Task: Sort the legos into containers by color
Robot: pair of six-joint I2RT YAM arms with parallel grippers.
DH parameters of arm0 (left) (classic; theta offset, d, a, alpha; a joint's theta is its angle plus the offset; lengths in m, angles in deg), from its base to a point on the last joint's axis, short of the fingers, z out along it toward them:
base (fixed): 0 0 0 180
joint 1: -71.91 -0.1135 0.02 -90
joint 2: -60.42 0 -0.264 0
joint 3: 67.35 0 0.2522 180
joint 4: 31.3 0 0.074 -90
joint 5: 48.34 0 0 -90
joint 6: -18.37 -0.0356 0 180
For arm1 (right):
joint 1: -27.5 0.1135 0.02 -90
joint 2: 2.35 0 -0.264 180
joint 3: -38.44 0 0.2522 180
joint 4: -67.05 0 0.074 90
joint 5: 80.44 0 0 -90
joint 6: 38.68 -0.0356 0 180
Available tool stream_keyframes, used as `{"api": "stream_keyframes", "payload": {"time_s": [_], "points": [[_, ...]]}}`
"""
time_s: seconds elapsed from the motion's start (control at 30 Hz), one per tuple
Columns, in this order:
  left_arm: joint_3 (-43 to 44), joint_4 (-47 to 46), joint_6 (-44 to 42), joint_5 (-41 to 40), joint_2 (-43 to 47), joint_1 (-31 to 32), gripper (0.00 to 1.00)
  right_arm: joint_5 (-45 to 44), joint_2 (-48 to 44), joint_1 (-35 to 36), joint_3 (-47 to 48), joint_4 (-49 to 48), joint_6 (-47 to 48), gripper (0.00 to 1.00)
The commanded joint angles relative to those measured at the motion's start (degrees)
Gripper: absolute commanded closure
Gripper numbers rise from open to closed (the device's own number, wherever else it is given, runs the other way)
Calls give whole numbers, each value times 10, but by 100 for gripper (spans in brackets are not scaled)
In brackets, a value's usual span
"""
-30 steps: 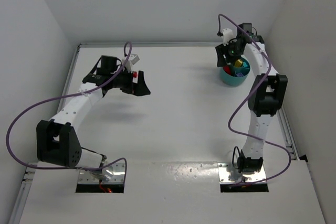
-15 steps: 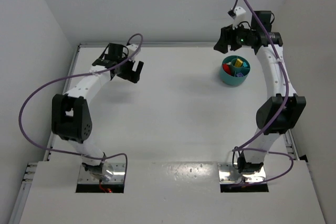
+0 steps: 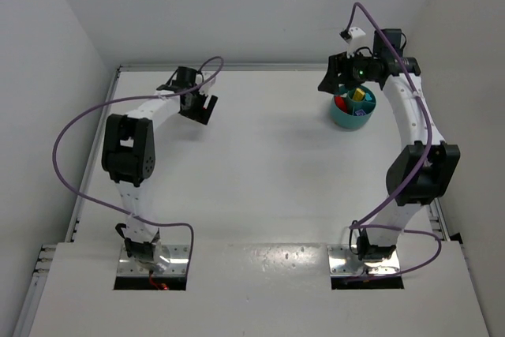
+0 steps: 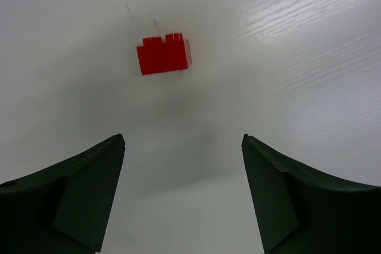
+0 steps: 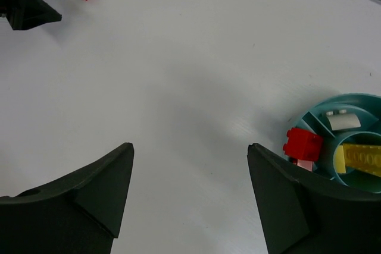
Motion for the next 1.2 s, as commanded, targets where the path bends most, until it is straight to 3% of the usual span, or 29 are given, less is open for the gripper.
{"api": "stream_keyframes", "payload": {"time_s": [0.0, 0.17, 0.6, 0.9, 1.17], "points": [[40, -26, 12, 5, -21, -12, 15, 3, -35, -1, -6, -12, -3, 22], [67, -33, 23, 11, -68, -12, 19, -2, -35, -1, -7, -12, -3, 21], [118, -45, 65, 5, -133, -12, 47, -7, -22, -1, -7, -12, -3, 21], [163, -45, 70, 5, -166, -12, 45, -13, -22, -1, -7, -12, -3, 21], [139, -33, 65, 5, -140, -12, 67, -7, -17, -1, -7, -12, -3, 21]]}}
